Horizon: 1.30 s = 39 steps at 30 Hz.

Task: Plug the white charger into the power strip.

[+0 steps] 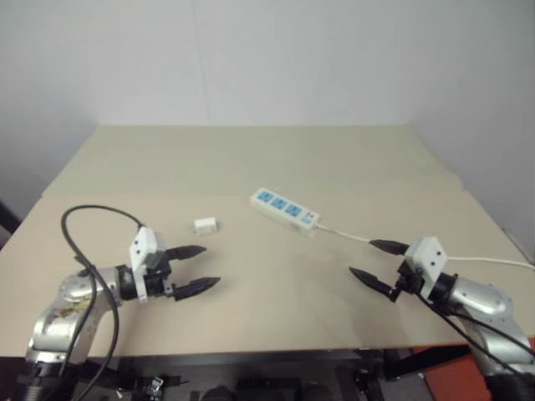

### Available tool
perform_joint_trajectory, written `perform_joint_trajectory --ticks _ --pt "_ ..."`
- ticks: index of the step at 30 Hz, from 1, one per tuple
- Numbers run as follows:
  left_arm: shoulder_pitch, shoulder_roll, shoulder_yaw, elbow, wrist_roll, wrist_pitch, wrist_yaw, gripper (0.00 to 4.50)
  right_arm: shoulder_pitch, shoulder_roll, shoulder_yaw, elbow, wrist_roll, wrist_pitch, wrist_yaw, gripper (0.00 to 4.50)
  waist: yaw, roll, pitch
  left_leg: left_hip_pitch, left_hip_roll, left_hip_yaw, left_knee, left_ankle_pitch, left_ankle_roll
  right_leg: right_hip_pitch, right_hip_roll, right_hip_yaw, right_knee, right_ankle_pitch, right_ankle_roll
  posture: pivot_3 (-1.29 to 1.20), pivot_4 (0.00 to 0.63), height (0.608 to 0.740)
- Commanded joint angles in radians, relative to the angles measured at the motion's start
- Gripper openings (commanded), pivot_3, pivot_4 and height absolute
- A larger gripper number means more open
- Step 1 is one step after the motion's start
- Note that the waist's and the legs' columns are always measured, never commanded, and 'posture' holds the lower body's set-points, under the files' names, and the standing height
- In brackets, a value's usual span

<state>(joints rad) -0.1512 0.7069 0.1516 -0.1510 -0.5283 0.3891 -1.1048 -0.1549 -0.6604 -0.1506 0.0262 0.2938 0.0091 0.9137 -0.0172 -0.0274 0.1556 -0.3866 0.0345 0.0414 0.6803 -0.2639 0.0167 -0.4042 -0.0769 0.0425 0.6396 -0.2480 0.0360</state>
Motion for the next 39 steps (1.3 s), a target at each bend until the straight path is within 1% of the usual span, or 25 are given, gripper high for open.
perform_joint_trajectory --ticks 1,7,11,14,17,20,23,25,29,30,31,36,39 --pt "-0.035 -0.003 -0.015 0.011 0.018 -0.026 0.008 4.5 -0.12 0.01 0.032 0.131 -0.028 -0.037 0.016 4.47 0.0 0.0 0.0 0.0 0.0 0.001 0.0 0.0 0.0 0.0 0.0 0.0 0.0 0.0 0.0 0.0 0.15 0.74" --pt "-0.096 -0.01 -0.052 0.052 0.048 -0.04 0.01 4.5 -0.418 0.05 0.118 0.552 -0.124 -0.091 0.04 4.47 -0.002 -0.001 0.001 -0.001 0.0 0.003 0.0 0.0 0.0 -0.001 0.0 0.0 0.0 0.0 0.0 0.0 0.15 0.74" --pt "-0.126 -0.018 -0.07 0.066 0.065 -0.051 0.014 4.5 -0.582 0.08 0.17 0.828 -0.205 -0.192 0.052 4.47 -0.003 -0.001 0.001 -0.002 0.0 0.003 0.0 0.0 0.0 -0.002 0.0 0.0 -0.001 0.0 0.0 0.0 0.15 0.74" --pt "-0.135 -0.022 -0.078 0.071 0.075 -0.058 0.016 4.5 -0.666 0.093 0.202 0.971 -0.259 -0.217 0.052 4.47 -0.002 -0.001 0.001 -0.002 0.0 0.004 0.0 0.0 0.0 -0.002 0.0 0.0 -0.001 0.0 0.0 0.0 0.15 0.74" --pt "-0.138 -0.025 -0.082 0.062 0.074 -0.058 0.02 4.5 -0.721 0.096 0.238 1.066 -0.31 -0.217 0.076 4.47 -0.004 0.0 0.001 -0.002 0.0 0.004 0.0 0.0 0.0 -0.002 -0.001 0.0 -0.001 0.0 0.0 0.0 0.15 0.74" --pt "-0.134 -0.027 -0.082 0.055 0.074 -0.06 0.024 4.5 -0.745 0.099 0.245 1.109 -0.325 -0.229 0.103 3.88 -0.004 0.0 0.001 -0.001 0.001 0.004 0.0 0.0 0.0 -0.001 0.0 0.0 0.0 0.0 0.0 0.0 0.15 0.74" --pt "-0.123 -0.03 -0.082 0.049 0.075 -0.064 0.029 4.5 -0.756 0.101 0.244 1.125 -0.328 -0.226 0.136 2.92 -0.004 0.0 0.001 -0.001 0.0 0.004 0.0 0.0 0.0 -0.001 -0.001 0.0 0.001 0.0 0.0 0.0 0.15 0.74" --pt "-0.119 -0.033 -0.084 0.047 0.077 -0.066 0.032 4.5 -0.758 0.102 0.242 1.128 -0.327 -0.222 0.157 2.07 -0.004 0.0 0.001 -0.001 0.0 0.004 0.0 0.0 0.0 -0.001 -0.001 0.0 0.001 0.0 0.0 0.0 0.15 0.74" --pt "-0.12 -0.041 -0.09 0.054 0.086 -0.074 0.038 4.5 -0.759 0.103 0.24 1.134 -0.328 -0.213 0.174 0.72 -0.006 0.0 0.001 0.0 0.001 0.004 0.0 0.0 0.0 -0.001 -0.001 0.0 0.001 0.0 0.0 0.0 0.15 0.74" --pt "-0.122 -0.042 -0.092 0.057 0.088 -0.075 0.038 4.5 -0.758 0.103 0.238 1.134 -0.328 -0.212 0.178 0.31 -0.007 0.0 0.001 0.0 0.001 0.004 0.0 0.0 0.0 -0.001 -0.001 0.0 0.001 0.0 0.0 0.0 0.15 0.74" --pt "-0.124 -0.044 -0.093 0.058 0.089 -0.076 0.037 4.5 -0.756 0.103 0.237 1.132 -0.327 -0.213 0.18 0.05 -0.007 0.0 0.001 0.0 0.001 0.004 0.0 0.0 0.0 -0.001 -0.001 0.0 0.001 0.0 0.0 0.0 0.15 0.74" --pt "-0.128 -0.051 -0.088 0.059 0.08 -0.091 0.018 4.5 -0.707 0.085 0.211 1.054 -0.291 -0.235 0.212 0.05 -0.005 0.0 0.001 -0.001 0.001 0.004 0.0 0.0 0.0 -0.001 -0.001 0.0 0.0 0.0 0.0 0.0 0.15 0.74" --pt "-0.126 -0.044 -0.079 0.053 0.076 -0.085 0.011 4.5 -0.598 0.056 0.18 0.877 -0.231 -0.208 0.269 0.05 0.001 0.0 0.001 -0.002 0.001 0.003 0.0 0.0 0.0 -0.001 -0.001 -0.001 0.0 0.0 0.0 0.0 0.15 0.74"
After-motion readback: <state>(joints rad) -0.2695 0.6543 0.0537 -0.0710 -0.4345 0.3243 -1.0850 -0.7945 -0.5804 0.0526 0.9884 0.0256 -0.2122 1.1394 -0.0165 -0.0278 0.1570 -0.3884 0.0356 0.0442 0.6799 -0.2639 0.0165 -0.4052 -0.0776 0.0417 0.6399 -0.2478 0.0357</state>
